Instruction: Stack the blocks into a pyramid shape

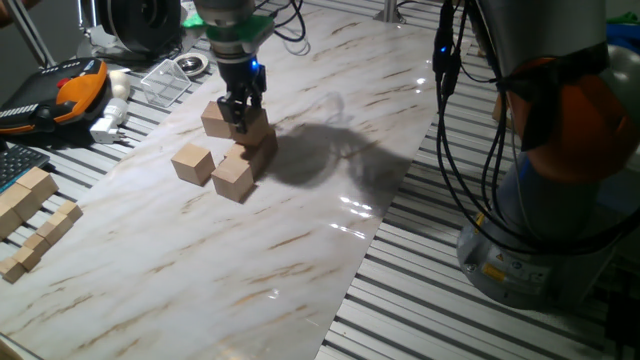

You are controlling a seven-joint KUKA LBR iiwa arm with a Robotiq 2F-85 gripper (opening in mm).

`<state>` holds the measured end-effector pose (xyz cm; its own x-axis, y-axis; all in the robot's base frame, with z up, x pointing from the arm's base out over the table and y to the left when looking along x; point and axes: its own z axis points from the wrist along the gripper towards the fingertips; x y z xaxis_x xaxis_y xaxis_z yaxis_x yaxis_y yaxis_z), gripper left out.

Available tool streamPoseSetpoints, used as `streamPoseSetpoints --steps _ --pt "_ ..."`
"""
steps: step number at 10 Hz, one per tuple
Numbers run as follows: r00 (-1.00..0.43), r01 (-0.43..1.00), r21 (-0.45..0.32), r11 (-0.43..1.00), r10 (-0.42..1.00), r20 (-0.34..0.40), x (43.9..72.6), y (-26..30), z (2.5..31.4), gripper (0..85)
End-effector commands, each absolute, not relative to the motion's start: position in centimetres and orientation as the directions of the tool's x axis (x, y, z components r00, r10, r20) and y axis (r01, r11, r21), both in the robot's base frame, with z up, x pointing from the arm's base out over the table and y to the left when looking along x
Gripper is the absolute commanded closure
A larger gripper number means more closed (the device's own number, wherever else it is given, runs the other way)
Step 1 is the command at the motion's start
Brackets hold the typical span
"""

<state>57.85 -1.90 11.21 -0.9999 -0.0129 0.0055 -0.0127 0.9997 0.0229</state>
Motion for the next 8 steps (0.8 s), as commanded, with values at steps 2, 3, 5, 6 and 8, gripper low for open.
streamPoseSetpoints --steps 2,3,5,6,8 --pt "-1.000 -0.013 0.025 1.000 -0.013 0.005 57.84 -1.75 11.10 85.0" --pt "-1.000 -0.014 0.015 1.000 -0.014 0.006 57.85 -1.60 11.02 85.0" --pt "-1.000 -0.014 0.005 1.000 -0.014 0.013 57.85 -1.48 10.92 85.0" --pt "-1.000 -0.013 0.005 1.000 -0.013 0.016 57.83 -1.52 10.93 85.0" --pt "-1.000 0.004 -0.005 1.000 0.004 0.018 57.81 -1.52 10.96 68.0"
